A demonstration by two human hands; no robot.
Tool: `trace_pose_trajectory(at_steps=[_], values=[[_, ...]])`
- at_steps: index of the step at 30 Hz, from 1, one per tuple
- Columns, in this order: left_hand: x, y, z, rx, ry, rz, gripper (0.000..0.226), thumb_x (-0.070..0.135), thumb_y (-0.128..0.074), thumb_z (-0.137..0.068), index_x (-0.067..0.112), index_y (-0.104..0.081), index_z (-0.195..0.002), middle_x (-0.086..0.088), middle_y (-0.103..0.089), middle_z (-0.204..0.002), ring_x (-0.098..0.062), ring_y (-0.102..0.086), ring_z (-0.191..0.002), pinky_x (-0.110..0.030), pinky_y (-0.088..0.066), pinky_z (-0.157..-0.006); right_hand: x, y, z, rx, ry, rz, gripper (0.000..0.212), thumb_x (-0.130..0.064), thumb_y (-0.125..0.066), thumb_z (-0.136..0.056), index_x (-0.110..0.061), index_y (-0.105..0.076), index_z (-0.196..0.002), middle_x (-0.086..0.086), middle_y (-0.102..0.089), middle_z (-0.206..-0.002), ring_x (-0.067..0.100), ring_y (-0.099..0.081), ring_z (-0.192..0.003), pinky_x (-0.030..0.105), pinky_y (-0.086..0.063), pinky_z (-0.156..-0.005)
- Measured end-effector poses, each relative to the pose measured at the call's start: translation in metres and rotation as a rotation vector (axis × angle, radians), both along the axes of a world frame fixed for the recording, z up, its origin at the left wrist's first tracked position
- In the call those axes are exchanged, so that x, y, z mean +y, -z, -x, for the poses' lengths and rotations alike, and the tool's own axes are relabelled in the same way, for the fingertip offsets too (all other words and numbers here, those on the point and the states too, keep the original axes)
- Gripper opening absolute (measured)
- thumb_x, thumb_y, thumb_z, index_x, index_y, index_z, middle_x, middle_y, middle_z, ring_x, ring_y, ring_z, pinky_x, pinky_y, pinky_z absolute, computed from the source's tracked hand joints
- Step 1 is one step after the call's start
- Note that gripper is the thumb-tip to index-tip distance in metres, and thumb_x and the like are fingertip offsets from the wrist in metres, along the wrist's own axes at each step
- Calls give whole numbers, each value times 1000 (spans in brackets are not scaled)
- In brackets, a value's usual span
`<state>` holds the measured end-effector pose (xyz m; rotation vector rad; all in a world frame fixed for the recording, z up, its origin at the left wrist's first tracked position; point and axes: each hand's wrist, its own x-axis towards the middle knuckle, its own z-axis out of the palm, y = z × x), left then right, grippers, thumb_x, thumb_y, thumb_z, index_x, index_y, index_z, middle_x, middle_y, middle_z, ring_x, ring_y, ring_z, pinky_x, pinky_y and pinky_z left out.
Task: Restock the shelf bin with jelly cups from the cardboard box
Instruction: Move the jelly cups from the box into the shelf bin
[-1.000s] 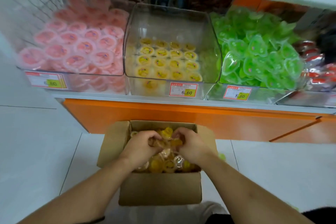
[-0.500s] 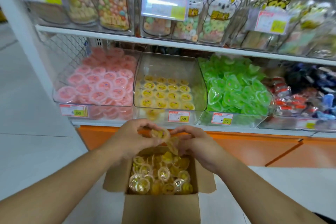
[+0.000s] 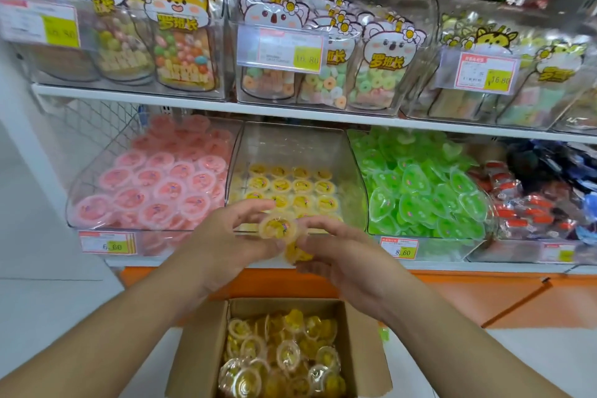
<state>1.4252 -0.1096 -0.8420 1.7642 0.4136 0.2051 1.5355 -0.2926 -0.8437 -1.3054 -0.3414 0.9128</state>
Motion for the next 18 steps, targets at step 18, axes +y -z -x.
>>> trace_pose_trajectory(at_steps=[18], values=[[17,-14,-93,18,-158,-12,22,8,-86,-82,25,-76,-92,-9,-78,-91,-31,-78,-84,-53,-64,-82,27,-19,-67,-383,222,269,26,0,-51,-100,-13,-73,-102,15,-78,-96,33,-77,-87,48,-65,-83]])
